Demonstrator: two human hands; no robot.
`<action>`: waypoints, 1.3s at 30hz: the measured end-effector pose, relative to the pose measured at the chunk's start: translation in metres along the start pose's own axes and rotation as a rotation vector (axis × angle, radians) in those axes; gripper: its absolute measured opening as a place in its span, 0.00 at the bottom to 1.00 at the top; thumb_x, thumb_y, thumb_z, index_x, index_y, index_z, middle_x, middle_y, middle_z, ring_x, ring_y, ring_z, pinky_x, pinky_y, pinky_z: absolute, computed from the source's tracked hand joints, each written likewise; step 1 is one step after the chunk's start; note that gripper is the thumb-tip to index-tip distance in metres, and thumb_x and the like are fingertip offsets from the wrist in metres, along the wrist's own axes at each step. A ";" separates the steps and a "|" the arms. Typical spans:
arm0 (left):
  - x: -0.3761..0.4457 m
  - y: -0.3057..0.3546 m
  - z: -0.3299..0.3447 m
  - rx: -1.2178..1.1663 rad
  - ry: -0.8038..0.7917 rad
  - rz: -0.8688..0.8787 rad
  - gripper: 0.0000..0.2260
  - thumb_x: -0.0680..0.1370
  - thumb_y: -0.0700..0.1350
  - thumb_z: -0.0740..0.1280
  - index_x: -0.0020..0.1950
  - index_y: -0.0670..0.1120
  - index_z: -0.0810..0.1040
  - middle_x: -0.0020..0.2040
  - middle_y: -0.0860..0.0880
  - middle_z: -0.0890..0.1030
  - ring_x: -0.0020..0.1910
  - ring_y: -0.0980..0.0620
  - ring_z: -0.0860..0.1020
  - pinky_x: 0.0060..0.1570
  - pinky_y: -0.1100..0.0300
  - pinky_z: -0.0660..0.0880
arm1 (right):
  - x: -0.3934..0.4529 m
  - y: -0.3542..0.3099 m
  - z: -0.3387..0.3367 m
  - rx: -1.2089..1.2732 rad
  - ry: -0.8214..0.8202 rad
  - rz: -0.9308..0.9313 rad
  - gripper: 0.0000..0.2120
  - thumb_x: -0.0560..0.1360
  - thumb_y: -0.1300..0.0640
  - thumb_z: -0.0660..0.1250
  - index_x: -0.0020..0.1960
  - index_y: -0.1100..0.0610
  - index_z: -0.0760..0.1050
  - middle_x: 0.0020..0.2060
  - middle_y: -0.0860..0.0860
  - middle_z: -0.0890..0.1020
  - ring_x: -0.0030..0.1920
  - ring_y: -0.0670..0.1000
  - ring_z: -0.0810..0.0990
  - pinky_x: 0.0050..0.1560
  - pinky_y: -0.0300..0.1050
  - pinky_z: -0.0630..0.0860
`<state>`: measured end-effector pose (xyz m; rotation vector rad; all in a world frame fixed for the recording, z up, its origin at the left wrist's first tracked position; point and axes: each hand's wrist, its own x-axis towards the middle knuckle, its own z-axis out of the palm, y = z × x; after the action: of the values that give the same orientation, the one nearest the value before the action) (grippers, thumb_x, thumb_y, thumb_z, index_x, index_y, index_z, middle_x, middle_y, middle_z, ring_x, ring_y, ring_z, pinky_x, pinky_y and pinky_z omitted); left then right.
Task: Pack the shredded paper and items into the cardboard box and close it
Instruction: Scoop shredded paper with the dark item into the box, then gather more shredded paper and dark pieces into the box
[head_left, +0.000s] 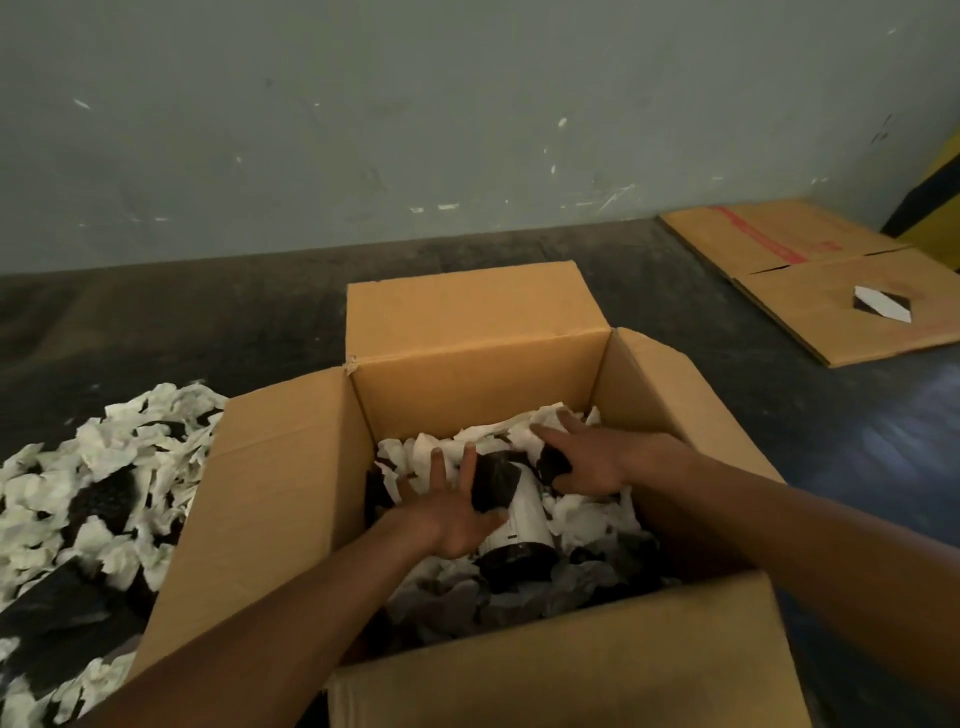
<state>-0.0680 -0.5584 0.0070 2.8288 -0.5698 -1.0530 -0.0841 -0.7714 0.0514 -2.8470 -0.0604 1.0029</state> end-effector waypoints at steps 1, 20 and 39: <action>-0.009 -0.002 0.004 0.050 -0.059 -0.016 0.41 0.78 0.68 0.53 0.74 0.56 0.25 0.77 0.45 0.28 0.77 0.33 0.36 0.74 0.34 0.43 | -0.010 0.000 0.001 -0.036 -0.029 0.018 0.42 0.78 0.43 0.62 0.78 0.45 0.36 0.78 0.55 0.37 0.77 0.60 0.51 0.74 0.53 0.59; -0.074 0.001 -0.039 0.069 0.211 0.146 0.20 0.82 0.55 0.56 0.71 0.50 0.69 0.69 0.44 0.74 0.63 0.45 0.74 0.60 0.50 0.73 | -0.060 -0.028 -0.022 0.069 0.151 0.019 0.26 0.80 0.46 0.58 0.76 0.52 0.60 0.73 0.52 0.67 0.70 0.55 0.69 0.68 0.49 0.67; -0.269 -0.237 0.043 -0.258 0.882 -0.127 0.33 0.81 0.61 0.53 0.80 0.52 0.42 0.82 0.45 0.46 0.80 0.41 0.45 0.76 0.40 0.49 | -0.119 -0.325 0.081 0.240 0.762 -0.290 0.31 0.80 0.41 0.54 0.78 0.44 0.45 0.79 0.52 0.45 0.78 0.54 0.42 0.76 0.55 0.46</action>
<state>-0.2076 -0.2374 0.0950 2.7225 -0.1445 0.1665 -0.2264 -0.4497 0.1043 -2.6837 -0.2472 -0.1441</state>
